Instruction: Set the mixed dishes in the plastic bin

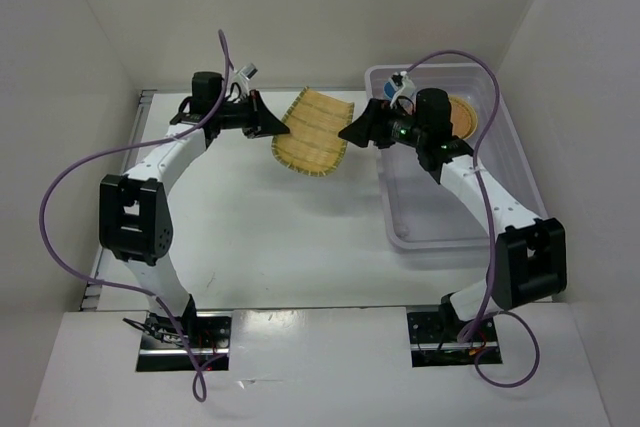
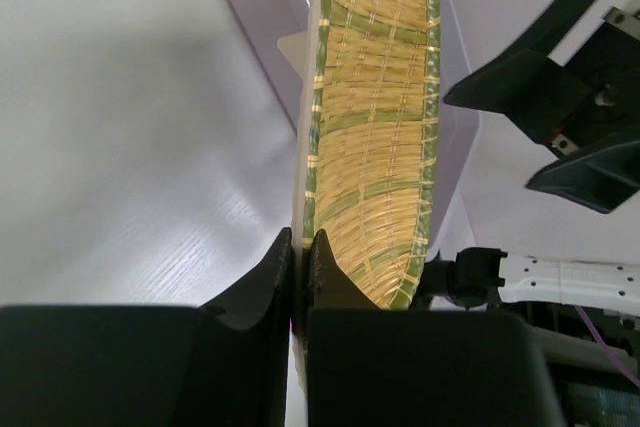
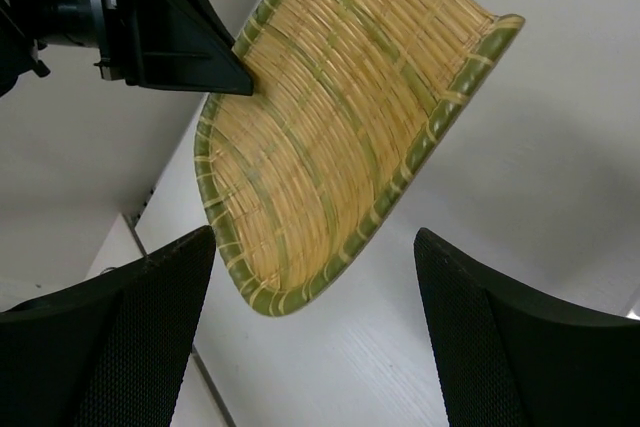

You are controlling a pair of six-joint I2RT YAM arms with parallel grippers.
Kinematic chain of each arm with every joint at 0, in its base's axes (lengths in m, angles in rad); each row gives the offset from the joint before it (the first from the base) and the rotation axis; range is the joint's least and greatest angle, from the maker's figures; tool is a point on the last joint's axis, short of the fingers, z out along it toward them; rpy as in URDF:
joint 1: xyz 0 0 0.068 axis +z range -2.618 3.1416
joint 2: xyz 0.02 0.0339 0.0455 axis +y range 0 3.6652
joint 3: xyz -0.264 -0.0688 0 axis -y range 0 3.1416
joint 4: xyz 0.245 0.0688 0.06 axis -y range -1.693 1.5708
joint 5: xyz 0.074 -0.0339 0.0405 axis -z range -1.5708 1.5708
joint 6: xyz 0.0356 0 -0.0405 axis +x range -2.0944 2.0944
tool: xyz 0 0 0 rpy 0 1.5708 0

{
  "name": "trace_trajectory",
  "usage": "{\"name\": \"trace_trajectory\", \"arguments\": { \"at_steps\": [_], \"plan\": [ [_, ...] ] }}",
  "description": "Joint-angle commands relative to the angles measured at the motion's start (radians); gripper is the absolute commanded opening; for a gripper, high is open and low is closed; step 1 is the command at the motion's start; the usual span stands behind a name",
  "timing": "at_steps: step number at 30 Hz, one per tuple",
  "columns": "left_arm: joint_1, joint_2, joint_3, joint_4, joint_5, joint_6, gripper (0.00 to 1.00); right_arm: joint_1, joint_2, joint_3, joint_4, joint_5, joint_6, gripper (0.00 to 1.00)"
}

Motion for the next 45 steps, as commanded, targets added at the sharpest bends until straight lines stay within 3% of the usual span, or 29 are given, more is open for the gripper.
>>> {"name": "trace_trajectory", "arguments": {
  "at_steps": [1,8,10,14,15,27,29,31,32,34,36,45],
  "plan": [
    [-0.008,-0.084,0.014,0.067,0.094,-0.006,0.00,0.034,0.032,0.041,0.055,-0.004,-0.002,0.85],
    [-0.008,-0.122,0.014,0.067,0.103,-0.006,0.00,0.054,0.080,0.060,0.044,0.027,-0.011,0.85],
    [-0.008,-0.131,0.014,0.067,0.112,-0.006,0.00,0.063,0.092,0.069,0.044,0.027,-0.011,0.81],
    [-0.017,-0.131,0.004,0.067,0.112,-0.006,0.00,0.072,0.115,0.079,0.044,0.038,-0.011,0.61],
    [-0.017,-0.131,0.004,0.067,0.112,-0.006,0.00,0.072,0.115,0.089,0.044,0.047,-0.002,0.52],
    [-0.017,-0.131,-0.055,0.076,0.082,0.005,0.00,0.091,0.147,0.127,0.035,0.036,0.027,0.00],
    [-0.017,-0.131,-0.055,0.064,0.071,0.015,0.08,0.091,0.138,0.118,0.026,0.048,0.027,0.00],
    [-0.017,-0.122,-0.055,0.053,0.071,0.025,0.24,0.091,0.124,0.118,0.017,0.080,0.027,0.00],
    [-0.017,-0.122,-0.055,0.044,0.071,0.025,0.52,0.091,0.101,0.118,0.002,0.100,0.027,0.00],
    [-0.008,-0.122,-0.055,0.033,0.062,0.034,0.72,0.091,0.075,0.118,-0.017,0.157,0.017,0.00],
    [0.018,-0.122,-0.025,-0.003,0.037,0.055,1.00,0.091,0.038,0.139,-0.073,0.204,0.005,0.00],
    [0.122,-0.113,0.003,-0.039,0.020,0.101,1.00,0.055,-0.130,0.173,-0.179,0.381,0.023,0.00]
  ]
}}
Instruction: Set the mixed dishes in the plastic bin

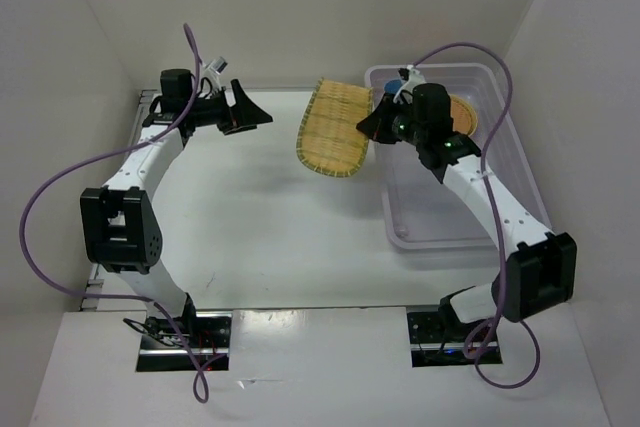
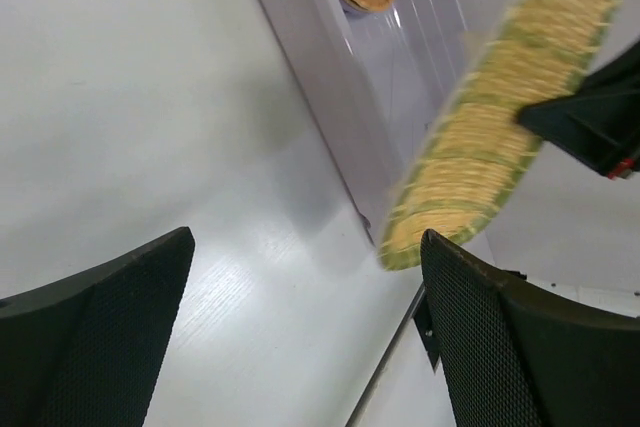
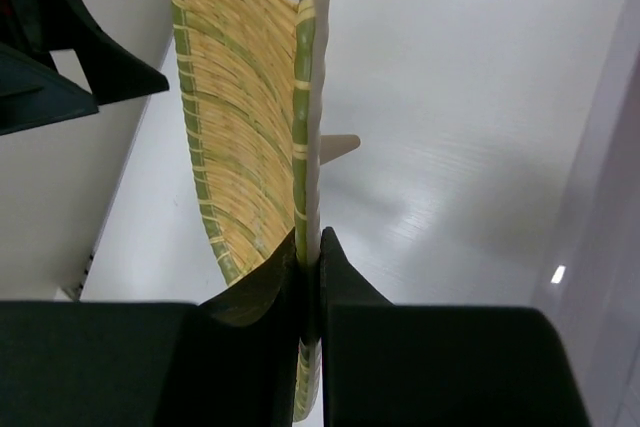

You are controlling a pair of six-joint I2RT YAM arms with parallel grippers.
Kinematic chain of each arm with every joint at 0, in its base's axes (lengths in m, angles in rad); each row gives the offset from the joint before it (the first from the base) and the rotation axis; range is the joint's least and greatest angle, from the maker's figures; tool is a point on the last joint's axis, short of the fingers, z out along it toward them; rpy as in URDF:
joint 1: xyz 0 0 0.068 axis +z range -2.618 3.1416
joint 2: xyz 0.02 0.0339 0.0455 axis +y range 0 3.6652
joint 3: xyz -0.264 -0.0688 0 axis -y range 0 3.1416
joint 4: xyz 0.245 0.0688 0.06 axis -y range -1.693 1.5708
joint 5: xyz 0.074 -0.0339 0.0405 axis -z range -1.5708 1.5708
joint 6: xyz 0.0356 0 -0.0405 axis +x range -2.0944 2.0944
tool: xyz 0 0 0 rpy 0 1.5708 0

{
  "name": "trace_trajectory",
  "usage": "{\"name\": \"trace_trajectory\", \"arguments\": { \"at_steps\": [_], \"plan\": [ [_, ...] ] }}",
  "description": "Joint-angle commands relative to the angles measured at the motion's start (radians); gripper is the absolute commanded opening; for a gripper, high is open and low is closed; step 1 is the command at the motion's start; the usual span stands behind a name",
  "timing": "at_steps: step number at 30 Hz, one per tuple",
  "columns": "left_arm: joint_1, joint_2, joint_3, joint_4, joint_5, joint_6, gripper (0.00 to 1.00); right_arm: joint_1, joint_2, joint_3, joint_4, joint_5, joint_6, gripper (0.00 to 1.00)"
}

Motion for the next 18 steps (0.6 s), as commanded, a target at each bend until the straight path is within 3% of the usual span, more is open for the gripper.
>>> {"name": "trace_trajectory", "arguments": {
  "at_steps": [1,5,9,18],
  "plan": [
    [0.041,-0.030,0.014,0.008,0.013,0.040,1.00,-0.025,-0.126,0.102,-0.002,0.096,0.007,0.00],
    [0.079,-0.021,-0.030,0.028,0.046,0.031,1.00,-0.100,-0.198,0.118,-0.052,0.235,0.007,0.00],
    [0.101,-0.012,-0.050,0.028,0.056,0.031,1.00,-0.253,-0.276,0.118,-0.053,0.363,0.050,0.00],
    [0.110,0.026,-0.041,0.019,0.076,0.049,1.00,-0.550,-0.272,0.043,0.070,0.471,0.198,0.00]
  ]
}}
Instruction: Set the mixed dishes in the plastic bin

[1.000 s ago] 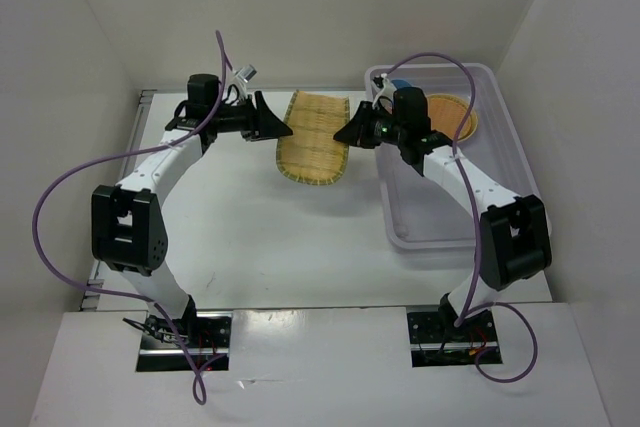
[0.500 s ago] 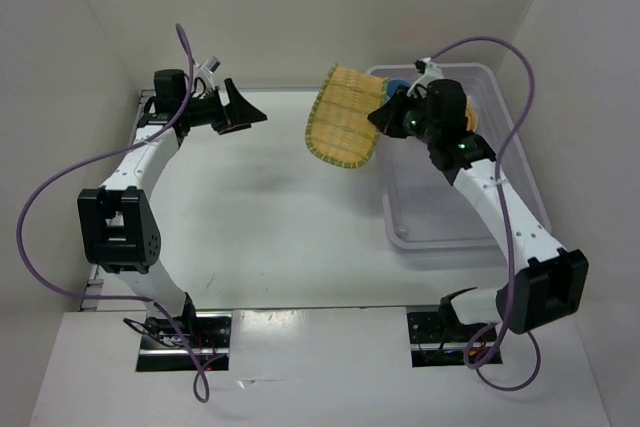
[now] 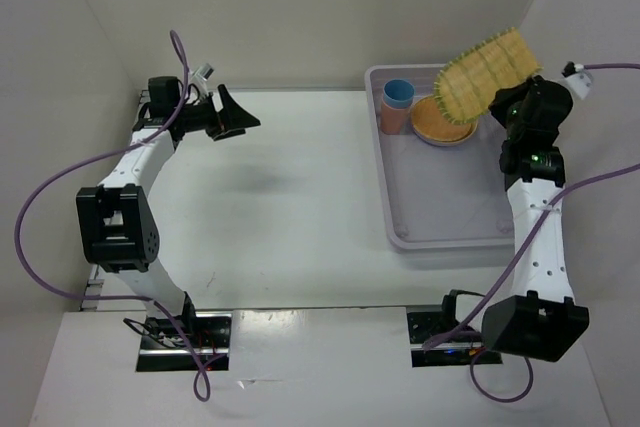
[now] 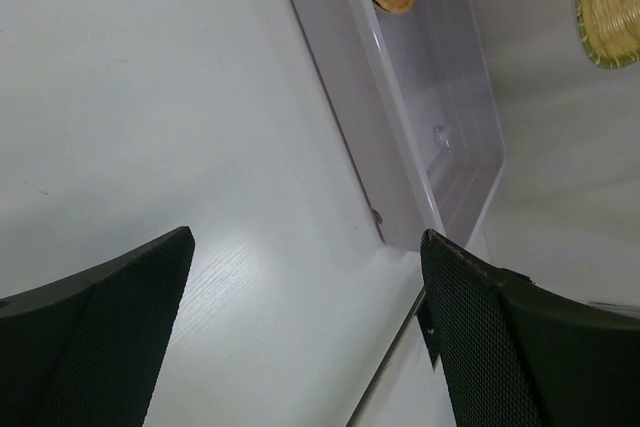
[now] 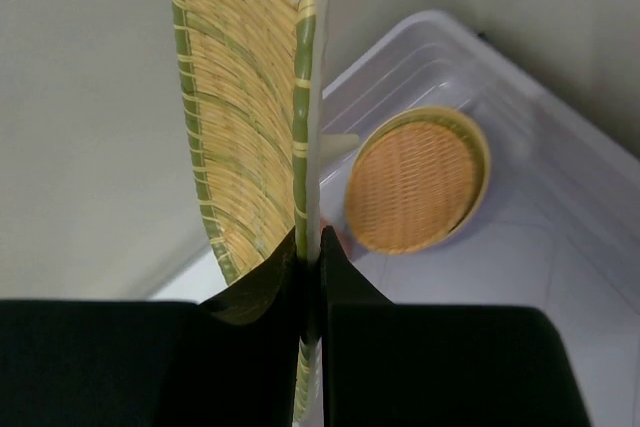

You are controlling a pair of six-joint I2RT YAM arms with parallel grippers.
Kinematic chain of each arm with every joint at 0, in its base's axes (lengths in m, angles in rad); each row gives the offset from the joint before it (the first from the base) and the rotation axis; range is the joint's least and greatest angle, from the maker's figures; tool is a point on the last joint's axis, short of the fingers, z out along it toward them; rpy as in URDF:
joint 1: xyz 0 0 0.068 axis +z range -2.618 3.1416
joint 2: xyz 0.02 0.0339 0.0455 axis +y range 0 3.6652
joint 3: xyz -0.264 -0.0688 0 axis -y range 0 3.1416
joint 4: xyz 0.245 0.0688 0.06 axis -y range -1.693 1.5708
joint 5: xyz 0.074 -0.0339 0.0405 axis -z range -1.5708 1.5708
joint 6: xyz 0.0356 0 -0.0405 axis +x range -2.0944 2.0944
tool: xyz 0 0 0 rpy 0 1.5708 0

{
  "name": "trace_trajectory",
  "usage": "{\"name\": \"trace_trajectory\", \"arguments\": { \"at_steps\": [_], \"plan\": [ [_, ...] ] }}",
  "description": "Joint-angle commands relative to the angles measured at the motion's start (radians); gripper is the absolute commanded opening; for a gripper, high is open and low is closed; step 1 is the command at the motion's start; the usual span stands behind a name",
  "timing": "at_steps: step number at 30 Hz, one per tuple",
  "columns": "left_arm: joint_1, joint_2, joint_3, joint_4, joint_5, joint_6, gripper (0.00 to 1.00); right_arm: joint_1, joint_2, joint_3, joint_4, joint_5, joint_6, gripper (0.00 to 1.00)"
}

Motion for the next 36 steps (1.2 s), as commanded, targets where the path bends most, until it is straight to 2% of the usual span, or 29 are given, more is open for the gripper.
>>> {"name": "trace_trajectory", "arguments": {
  "at_steps": [1,12,18,28,36],
  "plan": [
    [0.007,0.020,0.009,0.016,0.038,0.030,1.00,-0.058,0.001,-0.006,0.151,0.059,0.095,0.00],
    [0.007,0.120,0.064,0.007,0.038,0.040,1.00,-0.110,0.358,0.058,0.257,0.009,0.155,0.00],
    [0.017,0.175,0.114,-0.002,0.038,0.040,1.00,-0.120,0.518,0.089,0.291,-0.071,0.195,0.00],
    [0.017,0.243,0.144,-0.011,0.038,0.040,1.00,-0.120,0.694,0.196,0.291,-0.158,0.204,0.00],
    [0.017,0.252,0.153,-0.011,0.038,0.040,1.00,-0.120,0.774,0.247,0.291,-0.177,0.213,0.00]
  ]
}}
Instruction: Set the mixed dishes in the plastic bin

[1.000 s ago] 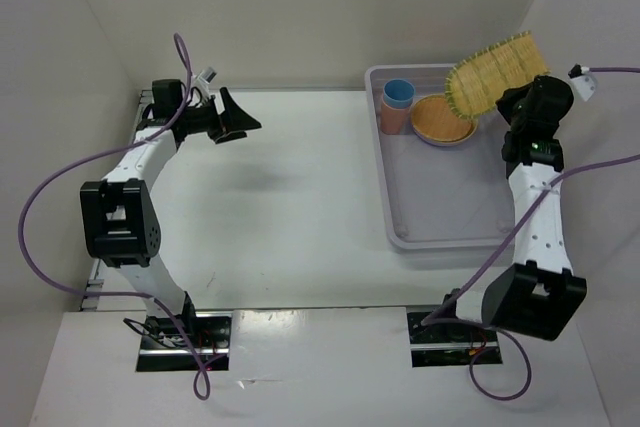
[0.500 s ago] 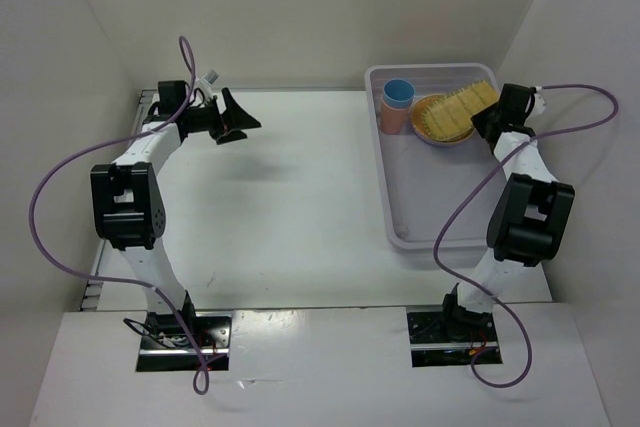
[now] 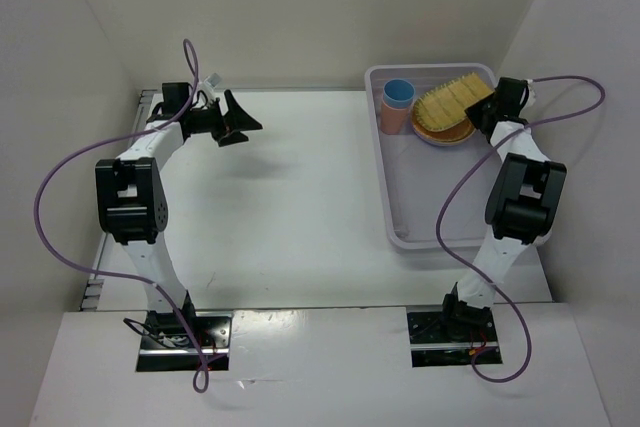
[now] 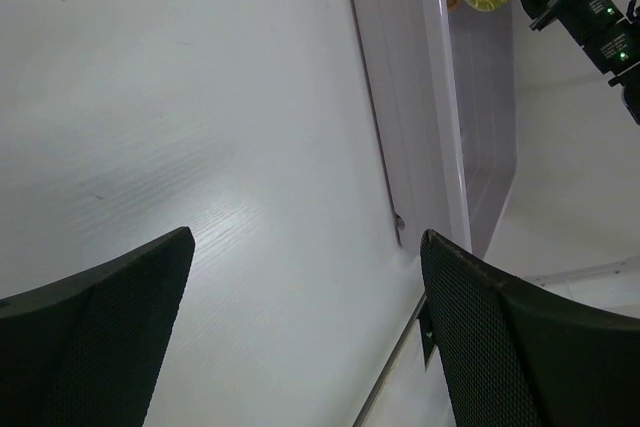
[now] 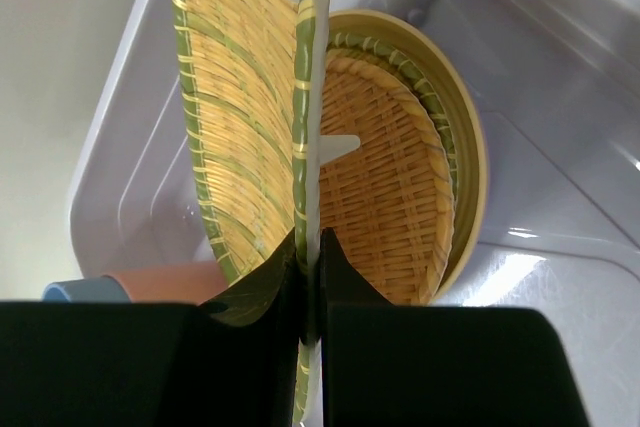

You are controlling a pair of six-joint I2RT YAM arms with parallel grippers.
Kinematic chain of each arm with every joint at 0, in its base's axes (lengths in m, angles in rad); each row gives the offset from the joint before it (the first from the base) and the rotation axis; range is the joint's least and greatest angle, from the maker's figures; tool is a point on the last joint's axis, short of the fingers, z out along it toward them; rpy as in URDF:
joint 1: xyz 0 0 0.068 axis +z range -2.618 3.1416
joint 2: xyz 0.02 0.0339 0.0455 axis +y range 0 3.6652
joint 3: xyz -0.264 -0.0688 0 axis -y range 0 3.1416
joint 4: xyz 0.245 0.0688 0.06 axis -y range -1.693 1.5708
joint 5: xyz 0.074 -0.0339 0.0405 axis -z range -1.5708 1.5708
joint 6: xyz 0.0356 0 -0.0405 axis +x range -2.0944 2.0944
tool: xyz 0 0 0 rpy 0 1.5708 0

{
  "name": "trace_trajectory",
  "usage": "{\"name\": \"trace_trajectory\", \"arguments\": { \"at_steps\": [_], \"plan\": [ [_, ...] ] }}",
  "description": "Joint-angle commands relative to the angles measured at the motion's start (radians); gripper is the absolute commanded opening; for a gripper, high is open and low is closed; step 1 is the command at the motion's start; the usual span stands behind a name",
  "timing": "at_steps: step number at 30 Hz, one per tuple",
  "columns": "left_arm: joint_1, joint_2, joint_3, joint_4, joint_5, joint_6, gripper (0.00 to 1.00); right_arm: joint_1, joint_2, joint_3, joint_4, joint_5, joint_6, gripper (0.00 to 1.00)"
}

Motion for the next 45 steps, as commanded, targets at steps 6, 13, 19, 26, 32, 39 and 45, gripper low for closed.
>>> {"name": "trace_trajectory", "arguments": {
  "at_steps": [6,13,19,26,32,39,45],
  "plan": [
    [0.006,0.012,0.044,0.019,0.028,0.036,1.00,-0.008,0.058,0.097,0.081,-0.056,0.033,0.00],
    [0.006,0.012,0.044,0.010,0.019,0.036,1.00,-0.008,0.087,0.106,0.072,-0.067,0.033,0.04],
    [0.006,0.012,0.035,0.010,0.019,0.036,1.00,-0.008,0.099,0.129,0.022,-0.068,0.004,0.51],
    [0.006,0.003,0.035,0.010,0.019,0.045,1.00,-0.008,0.034,0.140,-0.136,0.068,-0.063,0.68],
    [-0.028,-0.018,0.075,-0.126,-0.168,0.129,1.00,-0.008,-0.138,0.005,-0.195,0.131,-0.099,0.95],
    [-0.111,-0.130,0.066,-0.208,-0.529,0.243,1.00,0.093,-0.433,-0.160,-0.207,0.235,-0.201,0.99],
    [-0.142,-0.247,0.034,-0.228,-0.632,0.295,1.00,0.193,-0.644,-0.231,-0.238,0.258,-0.281,0.99]
  ]
}}
